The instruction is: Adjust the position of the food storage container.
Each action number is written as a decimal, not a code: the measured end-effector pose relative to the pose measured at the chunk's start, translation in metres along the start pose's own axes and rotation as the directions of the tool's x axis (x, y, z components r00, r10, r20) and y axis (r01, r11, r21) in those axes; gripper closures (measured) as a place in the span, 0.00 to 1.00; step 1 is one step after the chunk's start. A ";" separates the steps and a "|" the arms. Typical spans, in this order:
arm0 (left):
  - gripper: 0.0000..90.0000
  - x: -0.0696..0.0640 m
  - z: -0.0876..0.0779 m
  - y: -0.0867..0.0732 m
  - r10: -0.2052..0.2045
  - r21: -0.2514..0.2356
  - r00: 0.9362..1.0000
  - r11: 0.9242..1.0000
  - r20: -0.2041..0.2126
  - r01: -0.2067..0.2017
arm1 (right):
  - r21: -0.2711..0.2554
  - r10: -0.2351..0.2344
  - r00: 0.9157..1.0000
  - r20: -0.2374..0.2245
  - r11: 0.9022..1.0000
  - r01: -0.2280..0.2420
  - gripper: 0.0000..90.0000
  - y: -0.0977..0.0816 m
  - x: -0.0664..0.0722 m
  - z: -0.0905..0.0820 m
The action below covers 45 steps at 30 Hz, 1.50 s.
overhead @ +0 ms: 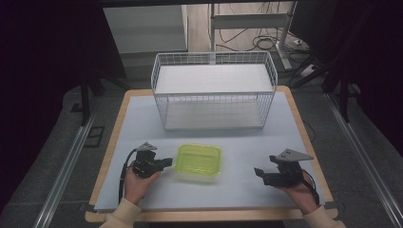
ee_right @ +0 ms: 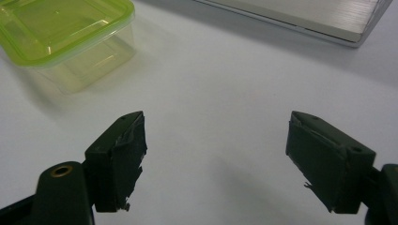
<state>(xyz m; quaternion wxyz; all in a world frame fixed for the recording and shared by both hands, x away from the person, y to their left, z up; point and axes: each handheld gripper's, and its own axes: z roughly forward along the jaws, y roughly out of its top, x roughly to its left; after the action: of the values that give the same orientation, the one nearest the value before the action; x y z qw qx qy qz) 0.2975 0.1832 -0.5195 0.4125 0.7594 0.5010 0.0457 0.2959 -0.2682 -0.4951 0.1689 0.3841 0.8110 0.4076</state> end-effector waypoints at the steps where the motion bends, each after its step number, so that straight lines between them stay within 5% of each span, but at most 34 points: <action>1: 1.00 0.000 0.002 0.000 0.001 0.002 1.000 1.000 0.003 -0.001 | 0.001 0.001 1.000 0.001 1.000 -0.001 0.23 0.000 0.000 0.000; 13: 1.00 -0.002 0.013 -0.004 0.002 0.042 1.000 0.999 0.029 -0.003 | 0.002 0.001 1.000 0.000 1.000 -0.001 0.23 0.000 0.000 0.000; 25: 1.00 -0.022 0.028 -0.002 0.022 0.061 0.997 0.998 0.075 -0.027 | 0.003 -0.002 1.000 0.000 1.000 0.002 0.23 0.000 0.001 0.001; 36: 1.00 -0.037 0.041 0.005 0.052 0.072 0.995 0.996 0.085 -0.059 | 0.003 -0.002 1.000 -0.002 1.000 0.002 0.23 0.000 0.001 0.001; 45: 1.00 -0.036 0.048 0.010 0.043 0.066 0.996 0.997 0.078 -0.048 | 0.009 -0.003 1.000 -0.006 1.000 0.003 0.23 0.000 0.002 0.003</action>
<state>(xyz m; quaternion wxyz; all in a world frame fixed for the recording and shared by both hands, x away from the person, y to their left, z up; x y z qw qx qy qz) 0.3098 0.1246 -0.5322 0.4045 0.7853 0.4686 0.0090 0.2957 -0.2651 -0.4970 0.1654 0.3823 0.8140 0.4047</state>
